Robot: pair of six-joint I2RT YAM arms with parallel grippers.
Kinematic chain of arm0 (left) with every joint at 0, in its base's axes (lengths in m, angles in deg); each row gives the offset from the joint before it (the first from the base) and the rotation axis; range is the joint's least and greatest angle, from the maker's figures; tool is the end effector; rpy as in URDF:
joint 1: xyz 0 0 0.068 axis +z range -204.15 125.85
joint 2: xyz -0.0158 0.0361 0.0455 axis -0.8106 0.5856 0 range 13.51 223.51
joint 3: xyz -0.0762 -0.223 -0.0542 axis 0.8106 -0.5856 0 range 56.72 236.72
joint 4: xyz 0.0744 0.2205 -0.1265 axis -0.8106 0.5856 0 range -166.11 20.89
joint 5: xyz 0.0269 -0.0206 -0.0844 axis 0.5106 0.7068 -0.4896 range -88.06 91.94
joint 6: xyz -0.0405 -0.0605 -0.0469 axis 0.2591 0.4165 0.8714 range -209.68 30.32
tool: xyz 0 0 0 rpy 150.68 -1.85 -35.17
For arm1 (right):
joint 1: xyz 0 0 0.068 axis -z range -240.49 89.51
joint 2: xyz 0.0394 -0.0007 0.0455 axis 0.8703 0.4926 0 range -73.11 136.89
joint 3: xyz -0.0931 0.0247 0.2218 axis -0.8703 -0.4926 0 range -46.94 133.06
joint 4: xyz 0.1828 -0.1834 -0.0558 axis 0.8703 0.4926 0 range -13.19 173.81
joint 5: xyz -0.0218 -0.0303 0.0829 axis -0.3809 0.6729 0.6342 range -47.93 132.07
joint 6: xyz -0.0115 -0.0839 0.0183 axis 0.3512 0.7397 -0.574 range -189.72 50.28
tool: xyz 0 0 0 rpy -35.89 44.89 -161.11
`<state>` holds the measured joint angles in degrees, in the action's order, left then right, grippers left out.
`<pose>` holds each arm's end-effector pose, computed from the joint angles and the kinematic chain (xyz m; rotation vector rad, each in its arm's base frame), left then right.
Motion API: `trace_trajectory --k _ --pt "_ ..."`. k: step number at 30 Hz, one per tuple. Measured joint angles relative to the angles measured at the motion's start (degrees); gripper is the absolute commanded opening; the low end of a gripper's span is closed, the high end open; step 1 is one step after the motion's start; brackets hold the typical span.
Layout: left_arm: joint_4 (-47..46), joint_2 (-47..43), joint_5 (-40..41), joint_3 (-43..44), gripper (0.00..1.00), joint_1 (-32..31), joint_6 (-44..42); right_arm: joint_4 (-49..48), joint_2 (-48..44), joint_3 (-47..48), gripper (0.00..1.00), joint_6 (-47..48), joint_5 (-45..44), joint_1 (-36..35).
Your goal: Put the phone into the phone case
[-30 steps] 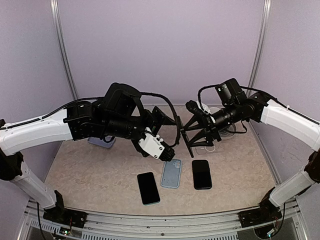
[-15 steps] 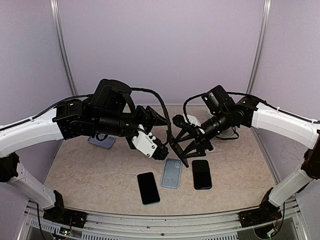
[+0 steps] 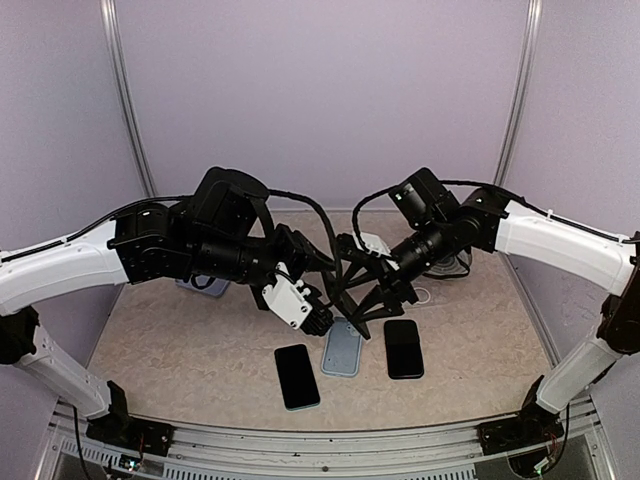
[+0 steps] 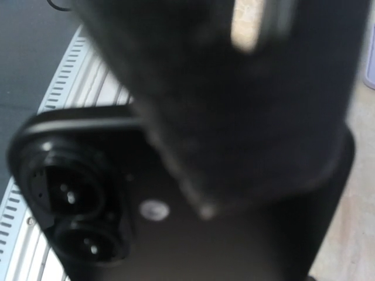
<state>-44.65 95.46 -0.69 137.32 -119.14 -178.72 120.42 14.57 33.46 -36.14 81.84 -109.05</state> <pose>0.1508 -0.3313 0.3156 2.1000 0.4568 0.1958 0.1941 0.2938 0.2700 -1.7999 1.5985 0.9669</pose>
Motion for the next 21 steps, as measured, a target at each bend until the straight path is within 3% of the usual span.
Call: trace_trajectory --k 5,11,15,16,18,20,21 --pt "0.72 0.50 0.02 0.00 0.35 -0.31 -0.46 1.27 0.33 1.60 0.36 0.15 -0.76 -1.40" --pt "2.47 2.25 0.28 0.00 0.00 -1.55 -1.46 4.17 1.05 3.43 0.36 0.85 -2.10 -2.82" --pt "4.24 2.62 0.70 -0.31 0.00 -2.23 -2.64 5.84 1.22 3.45 0.37 1.03 -1.68 -2.82" --pt "4.33 2.64 0.85 -0.31 0.00 -2.38 -2.51 5.97 1.25 3.45 0.44 1.07 -1.70 -2.82" --pt "4.35 2.67 1.14 -0.31 0.00 -2.54 -2.23 5.97 1.25 3.43 0.80 1.07 -1.95 -2.82" --pt "4.35 2.69 1.40 -0.31 0.00 -2.54 -1.90 5.60 1.11 3.21 0.98 0.63 -2.91 -2.84" --pt "4.24 2.78 1.62 -0.31 0.00 -2.56 -0.76 4.63 0.72 2.71 0.99 -0.72 -4.68 -3.10"
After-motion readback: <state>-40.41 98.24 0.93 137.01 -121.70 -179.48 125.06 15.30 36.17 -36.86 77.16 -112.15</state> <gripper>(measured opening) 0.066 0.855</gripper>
